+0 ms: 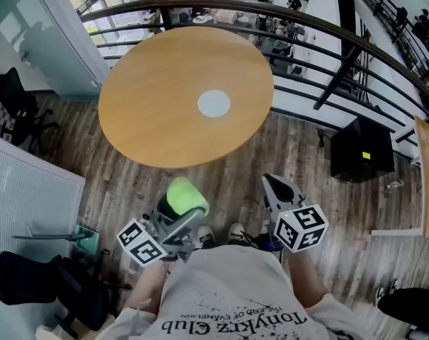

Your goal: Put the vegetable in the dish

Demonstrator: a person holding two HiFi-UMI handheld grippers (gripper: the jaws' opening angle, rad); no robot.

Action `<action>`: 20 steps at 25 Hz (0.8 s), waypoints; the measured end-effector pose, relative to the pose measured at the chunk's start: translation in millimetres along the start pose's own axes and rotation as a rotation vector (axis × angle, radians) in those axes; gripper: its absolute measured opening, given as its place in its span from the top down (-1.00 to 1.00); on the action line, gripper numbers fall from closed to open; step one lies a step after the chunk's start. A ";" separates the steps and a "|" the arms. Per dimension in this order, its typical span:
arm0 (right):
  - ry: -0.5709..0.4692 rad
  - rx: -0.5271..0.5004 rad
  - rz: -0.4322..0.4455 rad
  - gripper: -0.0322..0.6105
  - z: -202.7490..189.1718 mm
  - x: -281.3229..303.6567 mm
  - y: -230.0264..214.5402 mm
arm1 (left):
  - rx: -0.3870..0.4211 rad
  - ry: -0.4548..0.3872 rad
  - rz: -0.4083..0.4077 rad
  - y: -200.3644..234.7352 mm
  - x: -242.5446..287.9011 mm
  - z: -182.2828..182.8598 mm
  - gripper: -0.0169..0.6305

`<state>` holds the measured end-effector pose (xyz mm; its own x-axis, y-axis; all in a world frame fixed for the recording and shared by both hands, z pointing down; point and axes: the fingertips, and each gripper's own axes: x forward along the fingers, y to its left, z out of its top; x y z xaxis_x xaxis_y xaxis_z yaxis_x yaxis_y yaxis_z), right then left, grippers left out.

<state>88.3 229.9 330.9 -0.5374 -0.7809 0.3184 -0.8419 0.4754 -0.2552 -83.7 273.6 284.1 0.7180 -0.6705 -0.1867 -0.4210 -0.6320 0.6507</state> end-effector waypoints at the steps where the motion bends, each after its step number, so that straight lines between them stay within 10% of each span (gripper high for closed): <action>1: 0.001 0.000 0.001 0.82 -1.9 -0.8 0.2 | 0.003 0.001 -0.001 -0.7 -0.9 -1.5 -0.57; 20: 0.005 -0.007 -0.027 0.82 -3.9 0.9 -4.9 | 0.008 0.022 0.009 8.1 -8.3 1.1 -0.57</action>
<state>91.8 228.5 336.1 -0.5147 -0.7914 0.3298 -0.8565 0.4568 -0.2403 -93.7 273.6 290.2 0.7262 -0.6674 -0.1651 -0.4316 -0.6295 0.6461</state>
